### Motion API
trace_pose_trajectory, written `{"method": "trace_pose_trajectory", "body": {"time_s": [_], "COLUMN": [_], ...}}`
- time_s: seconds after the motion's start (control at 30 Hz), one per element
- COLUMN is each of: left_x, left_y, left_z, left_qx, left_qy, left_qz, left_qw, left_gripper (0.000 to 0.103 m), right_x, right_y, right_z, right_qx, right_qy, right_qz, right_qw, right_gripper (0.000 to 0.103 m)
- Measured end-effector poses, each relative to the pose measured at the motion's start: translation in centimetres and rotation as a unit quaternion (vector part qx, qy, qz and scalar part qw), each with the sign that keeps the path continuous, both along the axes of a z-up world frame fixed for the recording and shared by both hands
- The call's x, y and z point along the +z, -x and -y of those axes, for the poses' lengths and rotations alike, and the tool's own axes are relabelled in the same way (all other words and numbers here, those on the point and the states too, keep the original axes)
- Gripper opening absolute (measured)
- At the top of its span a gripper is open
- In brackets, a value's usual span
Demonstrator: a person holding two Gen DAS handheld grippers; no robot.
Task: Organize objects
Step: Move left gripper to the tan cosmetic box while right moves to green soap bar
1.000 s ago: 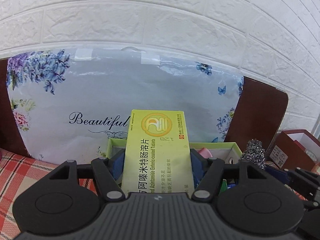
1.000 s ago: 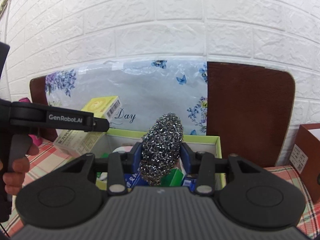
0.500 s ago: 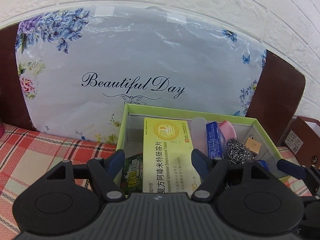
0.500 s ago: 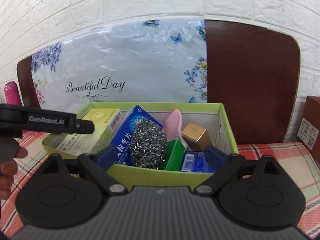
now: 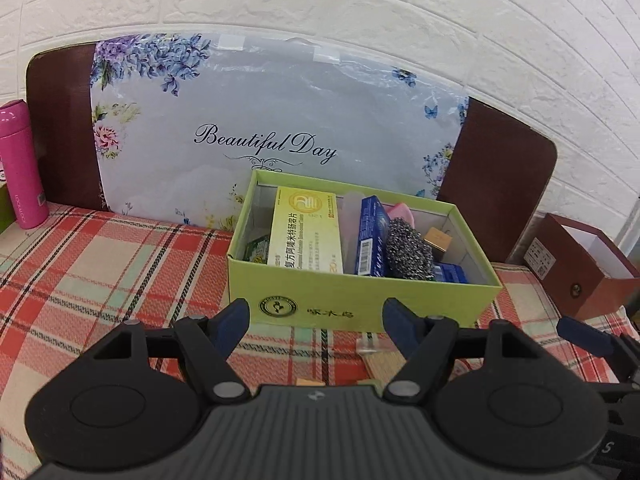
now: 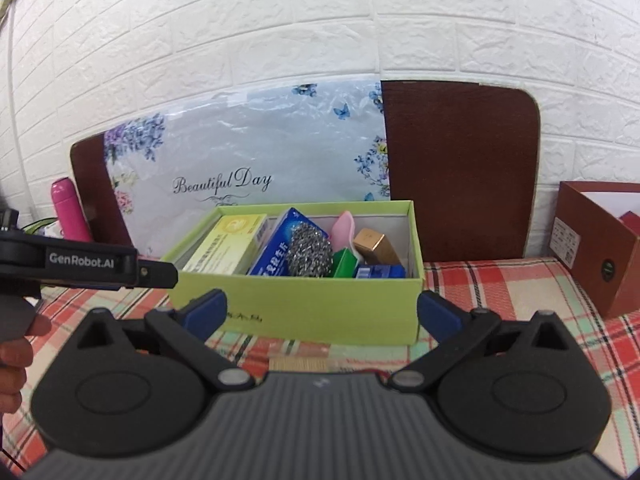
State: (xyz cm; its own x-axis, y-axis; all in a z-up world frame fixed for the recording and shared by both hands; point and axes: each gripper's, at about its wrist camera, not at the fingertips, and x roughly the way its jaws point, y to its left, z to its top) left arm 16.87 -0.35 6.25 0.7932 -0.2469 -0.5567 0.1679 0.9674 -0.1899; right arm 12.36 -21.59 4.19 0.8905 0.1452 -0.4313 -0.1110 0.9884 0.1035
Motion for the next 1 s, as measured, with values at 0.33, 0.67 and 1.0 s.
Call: {"method": "trace_pose_trajectory", "body": {"time_s": [0.33, 0.67, 1.0], "left_x": [0.0, -3.6, -7.9], "left_y": [5.9, 8.7, 8.3], "left_z": [0.8, -0.1, -1.8], "left_qx": [-0.011, -0.001, 0.008], "left_qy": [-0.013, -0.022, -0.019], "left_qz": [0.012, -0.021, -0.052], "left_qw": [0.9998, 0.9995, 0.9984], "left_gripper": [0.076, 0.077, 0.077], "right_x": [0.2, -2.7, -6.7], "right_y": [6.9, 9.7, 8.5], "right_z": [0.0, 0.3, 0.9], "right_qx": [0.020, 0.017, 0.001], "right_qy": [0.025, 0.030, -0.007], "right_qz": [-0.013, -0.048, -0.115], "right_qw": [0.999, 0.998, 0.993], "right_gripper": [0.103, 0.103, 0.103]}}
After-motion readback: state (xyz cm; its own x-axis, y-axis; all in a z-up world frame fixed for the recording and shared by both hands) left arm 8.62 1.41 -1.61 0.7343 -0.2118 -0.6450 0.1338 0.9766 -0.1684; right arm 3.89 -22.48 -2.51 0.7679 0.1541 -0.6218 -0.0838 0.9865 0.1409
